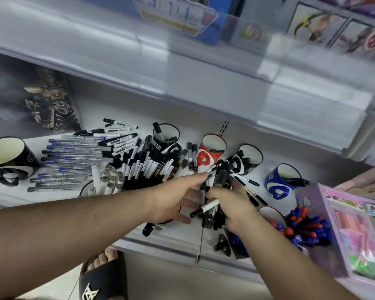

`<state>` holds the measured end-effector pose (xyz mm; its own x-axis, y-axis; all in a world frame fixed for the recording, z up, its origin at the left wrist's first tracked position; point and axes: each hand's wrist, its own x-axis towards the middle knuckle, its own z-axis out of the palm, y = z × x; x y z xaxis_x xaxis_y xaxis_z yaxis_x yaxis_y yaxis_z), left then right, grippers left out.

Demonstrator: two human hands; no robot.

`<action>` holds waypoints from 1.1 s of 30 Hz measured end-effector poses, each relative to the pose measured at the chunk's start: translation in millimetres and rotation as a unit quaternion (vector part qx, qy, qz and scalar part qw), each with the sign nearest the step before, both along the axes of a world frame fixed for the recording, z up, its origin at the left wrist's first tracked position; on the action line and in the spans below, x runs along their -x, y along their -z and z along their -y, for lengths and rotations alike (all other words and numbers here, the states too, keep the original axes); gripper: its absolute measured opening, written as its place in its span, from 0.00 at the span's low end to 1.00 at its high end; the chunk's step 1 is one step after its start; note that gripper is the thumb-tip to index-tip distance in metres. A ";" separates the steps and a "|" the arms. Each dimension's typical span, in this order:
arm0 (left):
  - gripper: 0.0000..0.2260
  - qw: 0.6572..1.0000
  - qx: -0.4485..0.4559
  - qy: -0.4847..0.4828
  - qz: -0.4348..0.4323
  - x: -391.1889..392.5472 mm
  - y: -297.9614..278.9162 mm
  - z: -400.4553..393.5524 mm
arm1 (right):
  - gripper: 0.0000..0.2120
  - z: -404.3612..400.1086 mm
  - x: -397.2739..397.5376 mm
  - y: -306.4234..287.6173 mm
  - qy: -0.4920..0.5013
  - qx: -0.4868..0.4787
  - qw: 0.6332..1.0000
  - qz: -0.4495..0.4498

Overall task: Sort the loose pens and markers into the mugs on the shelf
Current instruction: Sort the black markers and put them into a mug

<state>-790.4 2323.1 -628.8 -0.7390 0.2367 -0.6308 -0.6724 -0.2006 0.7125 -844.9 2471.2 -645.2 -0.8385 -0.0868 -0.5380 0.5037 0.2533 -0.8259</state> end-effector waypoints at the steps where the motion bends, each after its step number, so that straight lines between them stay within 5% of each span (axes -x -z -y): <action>1: 0.21 0.997 -0.051 0.050 0.001 -4.5 -1.6 -3.9 | 0.18 1.4 -8.3 -6.5 0.000 0.016 0.999 -0.028; 4: 0.25 0.988 -0.097 0.108 -0.058 -14.7 -6.5 -15.5 | 0.21 7.7 -25.2 -14.1 0.012 0.071 0.995 -0.070; 9: 0.23 0.988 0.081 0.078 -0.104 -11.2 -8.4 -24.8 | 0.18 16.4 -37.9 -22.7 0.073 0.093 0.989 -0.092; 14: 0.16 0.976 0.152 0.063 -0.139 -10.4 -5.9 -27.8 | 0.13 17.9 -39.1 -26.8 0.041 0.088 0.991 -0.087; 22: 0.03 0.981 0.078 0.034 -0.176 -10.6 -7.9 -5.7 | 0.08 4.7 -38.9 -40.9 -0.029 0.110 0.990 -0.088; 24: 0.09 0.979 0.052 0.038 -0.192 -12.0 -8.7 0.8 | 0.10 -0.9 -34.4 -47.2 -0.037 0.104 0.988 -0.109; 33: 0.04 0.980 -0.009 0.087 -0.180 -18.9 -4.2 11.2 | 0.05 -8.7 -22.0 -60.3 -0.101 0.063 0.972 -0.201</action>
<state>-771.6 2311.9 -624.6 -0.8607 0.3867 -0.3311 -0.4029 -0.1198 0.9074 -822.9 2479.9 -584.9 -0.9379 -0.3151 -0.1451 0.0849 0.1972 -0.9767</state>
